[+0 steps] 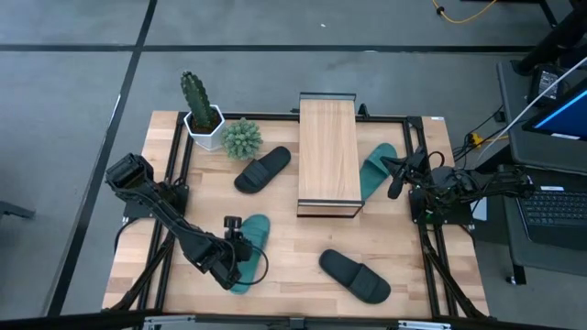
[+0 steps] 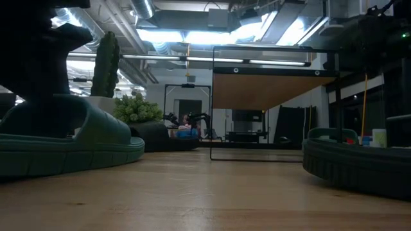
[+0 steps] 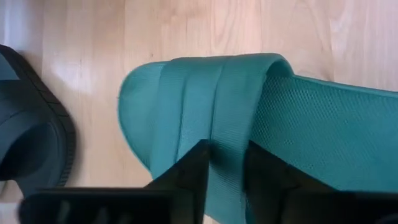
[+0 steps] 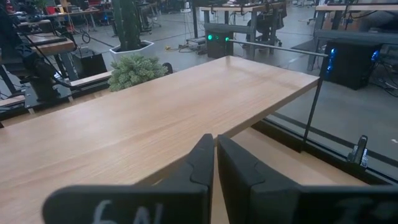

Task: Pick and place slides into the shelf
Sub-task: Put the bottom green slide on the shelf

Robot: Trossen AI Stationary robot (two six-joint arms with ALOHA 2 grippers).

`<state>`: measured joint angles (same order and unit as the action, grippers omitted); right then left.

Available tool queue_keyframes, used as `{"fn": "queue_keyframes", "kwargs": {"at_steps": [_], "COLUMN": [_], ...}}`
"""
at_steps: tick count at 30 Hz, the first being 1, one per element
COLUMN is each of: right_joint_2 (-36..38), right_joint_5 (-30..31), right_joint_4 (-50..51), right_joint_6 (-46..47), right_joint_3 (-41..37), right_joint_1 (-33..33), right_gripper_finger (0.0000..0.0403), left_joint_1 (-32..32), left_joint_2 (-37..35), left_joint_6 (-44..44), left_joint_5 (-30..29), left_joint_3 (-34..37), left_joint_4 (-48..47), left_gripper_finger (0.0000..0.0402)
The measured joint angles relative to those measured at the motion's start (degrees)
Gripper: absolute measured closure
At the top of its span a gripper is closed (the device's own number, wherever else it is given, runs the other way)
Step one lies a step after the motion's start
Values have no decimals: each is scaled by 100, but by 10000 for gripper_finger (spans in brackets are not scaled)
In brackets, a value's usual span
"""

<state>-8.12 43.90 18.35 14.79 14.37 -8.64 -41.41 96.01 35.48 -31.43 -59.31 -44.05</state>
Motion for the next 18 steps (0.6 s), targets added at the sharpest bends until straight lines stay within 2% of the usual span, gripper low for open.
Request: {"fn": "queue_keyframes", "kwargs": {"at_steps": [6, 13, 18], "right_joint_2": [0, 0, 0], "right_joint_5": [0, 0, 0], "right_joint_4": [-1, -1, -3], "right_joint_6": [0, 1, 16], "right_joint_3": [0, 0, 0], "right_joint_1": [2, 0, 1], "right_gripper_finger": [379, 379, 379], "left_joint_1": [-38, -234, -362], "left_joint_2": [0, -13, -42], "left_joint_6": [-1, -5, 140], "left_joint_5": [70, -241, -360], "left_joint_3": [-2, -2, -298], "left_joint_4": [-1, -155, -824], "left_gripper_finger": [391, 396, 397]}}
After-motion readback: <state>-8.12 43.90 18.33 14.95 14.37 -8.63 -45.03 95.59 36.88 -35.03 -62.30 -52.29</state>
